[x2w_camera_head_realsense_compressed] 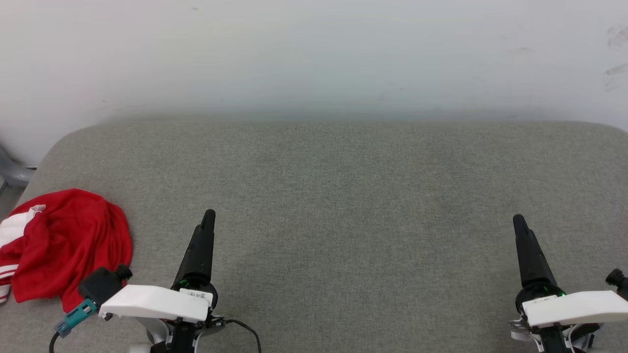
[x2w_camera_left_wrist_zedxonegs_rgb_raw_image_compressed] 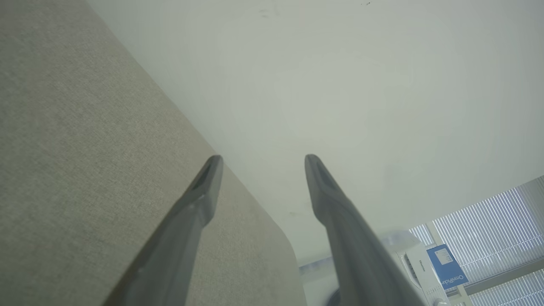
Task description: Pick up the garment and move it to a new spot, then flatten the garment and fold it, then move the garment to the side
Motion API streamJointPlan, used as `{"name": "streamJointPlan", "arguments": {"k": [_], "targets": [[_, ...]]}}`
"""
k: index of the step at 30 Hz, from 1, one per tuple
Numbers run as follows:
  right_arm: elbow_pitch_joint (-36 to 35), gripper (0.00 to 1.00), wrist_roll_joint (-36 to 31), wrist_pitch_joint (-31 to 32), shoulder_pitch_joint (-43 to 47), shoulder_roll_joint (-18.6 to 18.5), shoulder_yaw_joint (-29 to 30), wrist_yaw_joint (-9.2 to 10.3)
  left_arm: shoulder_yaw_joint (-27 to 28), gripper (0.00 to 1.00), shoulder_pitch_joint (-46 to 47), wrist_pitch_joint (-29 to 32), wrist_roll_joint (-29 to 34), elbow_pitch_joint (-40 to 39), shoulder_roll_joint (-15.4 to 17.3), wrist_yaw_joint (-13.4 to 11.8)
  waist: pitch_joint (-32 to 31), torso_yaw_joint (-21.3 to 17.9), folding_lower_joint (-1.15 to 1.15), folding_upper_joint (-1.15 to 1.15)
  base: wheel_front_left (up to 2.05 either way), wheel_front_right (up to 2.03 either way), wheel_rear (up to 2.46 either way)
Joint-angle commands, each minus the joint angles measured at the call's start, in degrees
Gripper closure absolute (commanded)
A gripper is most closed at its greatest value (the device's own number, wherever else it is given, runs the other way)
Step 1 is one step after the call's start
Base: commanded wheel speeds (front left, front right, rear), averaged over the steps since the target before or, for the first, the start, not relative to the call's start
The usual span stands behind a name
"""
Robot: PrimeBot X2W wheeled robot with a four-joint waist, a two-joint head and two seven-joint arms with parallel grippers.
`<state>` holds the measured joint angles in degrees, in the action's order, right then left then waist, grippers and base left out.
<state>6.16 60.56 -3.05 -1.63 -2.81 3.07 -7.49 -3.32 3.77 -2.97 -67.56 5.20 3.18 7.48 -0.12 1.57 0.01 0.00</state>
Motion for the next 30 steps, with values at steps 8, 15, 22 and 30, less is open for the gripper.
{"name": "streamJointPlan", "arguments": {"k": [8, 15, 22, 30], "targets": [[-2.05, 0.00, -15.98, -1.93, 0.29, -0.13, -0.67, 0.00, 0.16, 0.00, -0.23, -2.00, 13.41, -1.48, -0.08, 0.02, -0.10, 0.18, -0.01, 0.00, 0.00, 0.00, 0.00], [-3.01, 0.00, -23.66, -2.13, 0.56, -0.13, -0.57, 0.00, 0.39, 0.00, -0.53, -3.09, 21.89, -1.56, 0.10, 0.02, -0.15, 0.28, -0.01, 0.00, 0.00, 0.00, 0.00], [-4.44, 0.00, -31.79, -1.95, 0.98, -0.13, -0.13, 0.00, 0.53, 0.00, -0.82, -4.27, 30.63, -1.76, 0.59, 0.01, -0.18, 0.51, -0.01, 0.00, 0.00, 0.00, 0.00], [-5.51, 0.00, -39.82, -1.85, 1.28, -0.13, 0.32, 0.00, -0.26, 0.00, -0.94, -5.52, 38.69, -2.04, 1.14, -0.22, -0.18, 0.82, -0.01, 0.00, 0.00, 0.00, 0.00]]}}
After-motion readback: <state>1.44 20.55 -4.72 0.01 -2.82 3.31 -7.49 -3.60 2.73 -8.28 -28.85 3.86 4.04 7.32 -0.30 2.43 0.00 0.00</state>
